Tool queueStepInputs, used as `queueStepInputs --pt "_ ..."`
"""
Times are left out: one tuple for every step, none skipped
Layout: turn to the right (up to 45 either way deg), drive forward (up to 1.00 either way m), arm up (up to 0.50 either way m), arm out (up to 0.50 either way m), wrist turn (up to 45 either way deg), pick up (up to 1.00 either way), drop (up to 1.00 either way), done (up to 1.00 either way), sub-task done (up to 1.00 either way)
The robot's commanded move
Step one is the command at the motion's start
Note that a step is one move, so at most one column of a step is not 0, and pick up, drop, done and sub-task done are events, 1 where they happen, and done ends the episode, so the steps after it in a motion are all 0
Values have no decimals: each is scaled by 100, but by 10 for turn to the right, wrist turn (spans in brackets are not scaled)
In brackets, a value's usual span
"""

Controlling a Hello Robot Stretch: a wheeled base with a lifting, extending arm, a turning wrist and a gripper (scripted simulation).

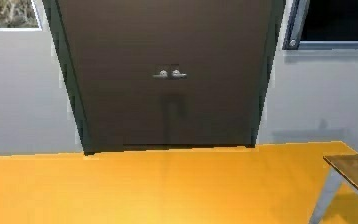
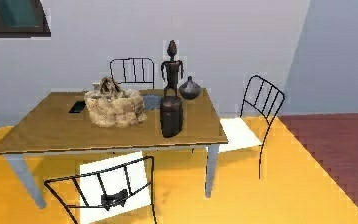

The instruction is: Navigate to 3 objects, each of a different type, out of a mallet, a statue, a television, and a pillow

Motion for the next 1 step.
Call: queueStepInputs --pt "0 75 0 0 0 0 0 0 0"
